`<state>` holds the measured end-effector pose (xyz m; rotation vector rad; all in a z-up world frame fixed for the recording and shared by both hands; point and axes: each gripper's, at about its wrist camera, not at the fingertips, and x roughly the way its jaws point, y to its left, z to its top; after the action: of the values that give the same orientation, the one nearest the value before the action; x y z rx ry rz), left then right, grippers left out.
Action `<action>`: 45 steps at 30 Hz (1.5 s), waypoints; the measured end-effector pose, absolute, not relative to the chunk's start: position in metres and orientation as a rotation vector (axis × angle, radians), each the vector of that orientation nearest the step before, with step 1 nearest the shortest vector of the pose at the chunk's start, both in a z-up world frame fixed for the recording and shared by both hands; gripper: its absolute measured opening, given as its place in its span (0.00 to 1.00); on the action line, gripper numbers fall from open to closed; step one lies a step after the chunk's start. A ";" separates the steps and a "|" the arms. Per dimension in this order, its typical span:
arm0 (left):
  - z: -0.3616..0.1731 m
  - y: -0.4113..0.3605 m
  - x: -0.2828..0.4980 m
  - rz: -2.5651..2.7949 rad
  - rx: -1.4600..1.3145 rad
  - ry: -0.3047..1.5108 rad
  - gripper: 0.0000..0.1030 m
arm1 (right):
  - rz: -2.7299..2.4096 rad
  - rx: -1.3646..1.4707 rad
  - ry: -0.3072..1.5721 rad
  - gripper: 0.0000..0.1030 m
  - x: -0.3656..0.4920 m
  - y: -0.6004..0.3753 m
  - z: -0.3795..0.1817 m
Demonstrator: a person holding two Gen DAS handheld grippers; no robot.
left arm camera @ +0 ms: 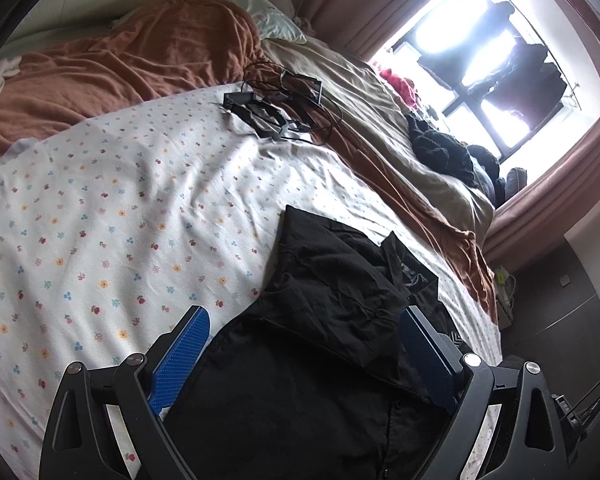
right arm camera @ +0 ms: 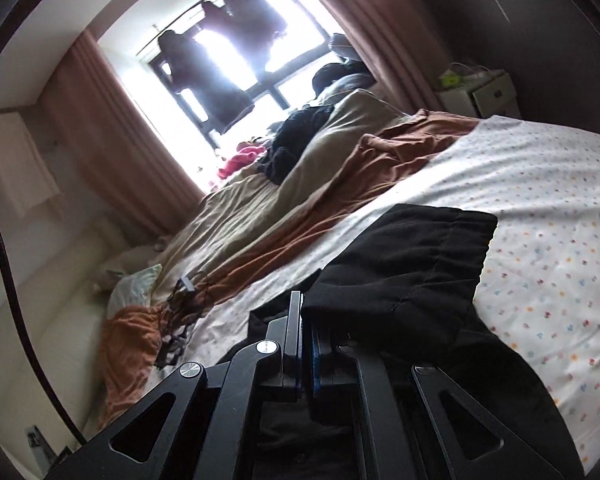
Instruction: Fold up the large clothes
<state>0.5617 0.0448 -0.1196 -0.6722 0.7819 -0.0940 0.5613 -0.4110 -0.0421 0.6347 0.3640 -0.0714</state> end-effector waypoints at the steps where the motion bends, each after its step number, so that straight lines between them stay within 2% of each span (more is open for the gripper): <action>1: -0.119 0.048 0.562 -0.090 -0.675 0.781 0.93 | -0.044 0.621 0.367 0.04 0.569 -0.400 -0.039; 7: -0.117 0.065 0.558 -0.066 -0.692 0.772 0.93 | 0.096 0.526 0.413 0.04 0.605 -0.332 -0.039; 11: -0.119 0.077 0.557 -0.050 -0.716 0.770 0.93 | 0.185 0.481 0.474 0.04 0.627 -0.290 -0.059; 14: -0.119 0.086 0.555 -0.034 -0.734 0.766 0.93 | 0.272 0.415 0.618 0.06 0.653 -0.248 -0.092; 15: -0.119 0.089 0.555 -0.026 -0.736 0.763 0.93 | 0.277 0.377 0.719 0.10 0.666 -0.231 -0.112; 17: -0.120 0.093 0.554 -0.015 -0.738 0.760 0.93 | 0.271 0.359 0.867 0.47 0.679 -0.215 -0.143; 18: -0.120 0.093 0.554 -0.012 -0.740 0.760 0.93 | 0.281 0.388 0.912 0.51 0.682 -0.212 -0.156; 22: -0.123 0.094 0.554 -0.010 -0.747 0.767 0.93 | 0.281 0.466 0.938 0.53 0.679 -0.225 -0.167; 30: -0.126 0.090 0.554 -0.016 -0.740 0.772 0.93 | 0.179 0.643 0.884 0.55 0.668 -0.282 -0.148; 36: -0.126 0.091 0.555 -0.014 -0.745 0.771 0.93 | 0.082 0.735 0.927 0.58 0.678 -0.306 -0.176; 40: -0.129 0.093 0.555 -0.004 -0.750 0.774 0.93 | 0.111 0.778 0.932 0.58 0.687 -0.301 -0.189; 45: -0.135 0.101 0.554 0.018 -0.767 0.782 0.93 | 0.282 0.786 0.849 0.58 0.695 -0.269 -0.171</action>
<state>0.5541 0.1010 -0.1346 -0.7670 0.7825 0.0182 0.6954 -0.2692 -0.1710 0.7855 0.8487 0.2822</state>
